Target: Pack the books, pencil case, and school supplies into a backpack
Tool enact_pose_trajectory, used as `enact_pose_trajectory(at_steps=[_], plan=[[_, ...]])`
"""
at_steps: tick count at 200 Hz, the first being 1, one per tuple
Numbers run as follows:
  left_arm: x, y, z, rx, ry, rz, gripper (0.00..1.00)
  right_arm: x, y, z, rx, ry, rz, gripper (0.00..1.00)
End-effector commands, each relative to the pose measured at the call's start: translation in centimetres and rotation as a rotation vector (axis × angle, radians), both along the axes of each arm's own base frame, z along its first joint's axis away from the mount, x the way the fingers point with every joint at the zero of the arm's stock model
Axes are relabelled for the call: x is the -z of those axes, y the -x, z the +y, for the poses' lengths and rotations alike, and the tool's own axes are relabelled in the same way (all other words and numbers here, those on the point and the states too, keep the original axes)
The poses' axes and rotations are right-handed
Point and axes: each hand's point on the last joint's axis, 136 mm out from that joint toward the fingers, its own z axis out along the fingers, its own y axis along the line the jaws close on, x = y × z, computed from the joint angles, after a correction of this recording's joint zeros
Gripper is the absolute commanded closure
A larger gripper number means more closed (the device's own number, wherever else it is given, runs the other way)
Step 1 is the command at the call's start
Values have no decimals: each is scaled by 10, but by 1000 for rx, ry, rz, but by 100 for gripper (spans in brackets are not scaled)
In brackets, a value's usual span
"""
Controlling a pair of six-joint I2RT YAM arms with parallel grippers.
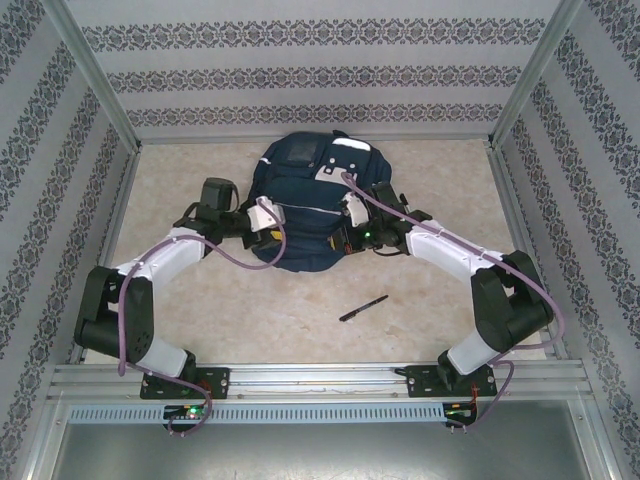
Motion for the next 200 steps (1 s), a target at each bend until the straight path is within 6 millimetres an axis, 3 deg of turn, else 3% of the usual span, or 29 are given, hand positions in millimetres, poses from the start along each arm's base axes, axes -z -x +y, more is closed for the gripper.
enact_pose_trajectory(at_steps=[1,56,73,90,119,155,200], plan=[[3,12,-32,103,19,19,43,-23,4,20,-51,-99,-14,100],[26,7,-64,169,-94,-30,43,-32,16,26,-53,-159,1,100],[26,-1,-66,139,-132,-39,65,-29,20,25,-53,-152,5,100],[21,-4,-67,142,-136,-70,99,-20,22,16,-38,-110,1,100],[16,3,-62,160,-134,-134,100,7,18,-14,6,49,-6,100],[16,32,-56,282,-132,-81,100,32,-22,-79,182,312,-73,100],[17,51,-49,348,-109,-52,100,31,-86,-133,415,343,-77,100]])
